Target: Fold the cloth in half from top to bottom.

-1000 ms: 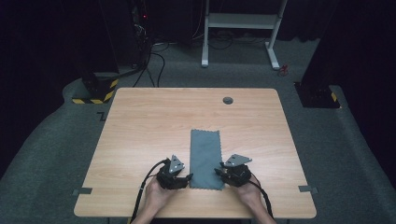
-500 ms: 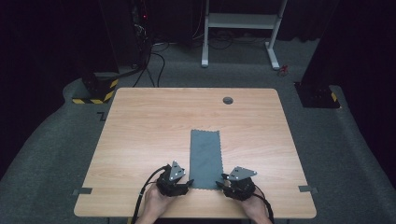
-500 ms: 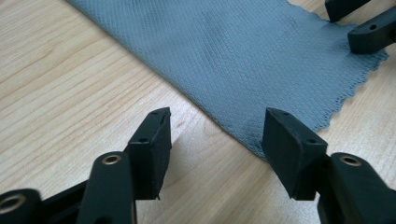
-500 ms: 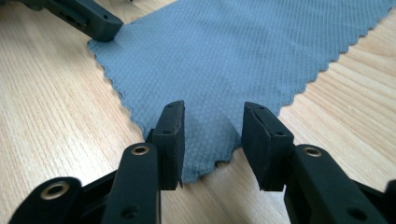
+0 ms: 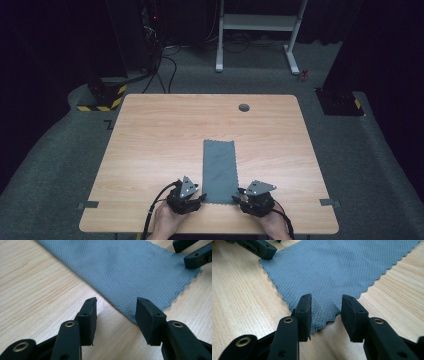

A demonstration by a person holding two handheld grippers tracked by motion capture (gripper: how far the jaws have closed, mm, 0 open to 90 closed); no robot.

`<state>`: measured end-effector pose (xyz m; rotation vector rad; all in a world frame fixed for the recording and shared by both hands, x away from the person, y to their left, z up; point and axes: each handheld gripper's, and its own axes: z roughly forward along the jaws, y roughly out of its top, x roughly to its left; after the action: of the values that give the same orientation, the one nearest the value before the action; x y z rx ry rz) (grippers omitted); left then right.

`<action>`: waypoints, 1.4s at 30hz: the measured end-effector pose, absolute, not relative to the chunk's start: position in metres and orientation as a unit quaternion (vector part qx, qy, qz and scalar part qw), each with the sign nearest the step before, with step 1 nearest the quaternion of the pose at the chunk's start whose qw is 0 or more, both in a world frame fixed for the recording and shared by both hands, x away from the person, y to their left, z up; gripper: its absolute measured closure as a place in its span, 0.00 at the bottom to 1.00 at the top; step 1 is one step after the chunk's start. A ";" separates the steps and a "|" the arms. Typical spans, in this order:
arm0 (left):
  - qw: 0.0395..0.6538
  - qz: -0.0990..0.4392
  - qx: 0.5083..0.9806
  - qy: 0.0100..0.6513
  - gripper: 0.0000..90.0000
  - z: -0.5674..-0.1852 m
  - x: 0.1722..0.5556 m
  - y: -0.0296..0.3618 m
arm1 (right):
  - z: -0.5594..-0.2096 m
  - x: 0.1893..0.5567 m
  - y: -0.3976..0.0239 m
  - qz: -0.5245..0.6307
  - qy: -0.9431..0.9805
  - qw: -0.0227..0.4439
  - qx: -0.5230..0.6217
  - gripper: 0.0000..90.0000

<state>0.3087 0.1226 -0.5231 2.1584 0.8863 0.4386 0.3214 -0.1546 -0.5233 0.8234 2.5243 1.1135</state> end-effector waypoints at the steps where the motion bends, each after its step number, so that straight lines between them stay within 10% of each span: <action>1: 0.375 0.172 0.843 0.347 0.58 -0.523 0.308 0.124 | -0.523 0.320 -0.154 0.383 0.870 0.131 0.283 0.67; 14: 0.375 0.131 0.847 0.354 0.53 -0.520 0.306 0.134 | -0.521 0.318 -0.152 0.406 0.860 0.117 0.286 0.69; 22: 0.383 0.139 0.824 0.393 0.52 -0.508 0.364 0.130 | -0.512 0.362 -0.150 0.398 0.848 0.133 0.324 0.91; 42: 0.360 0.179 0.801 0.444 0.61 -0.520 0.457 0.115 | -0.519 0.442 -0.121 0.368 0.842 0.141 0.368 0.91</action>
<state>0.4570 0.1147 -0.5204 2.0640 1.1453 0.4615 0.4421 -0.1215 -0.5185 1.0625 2.4320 1.0620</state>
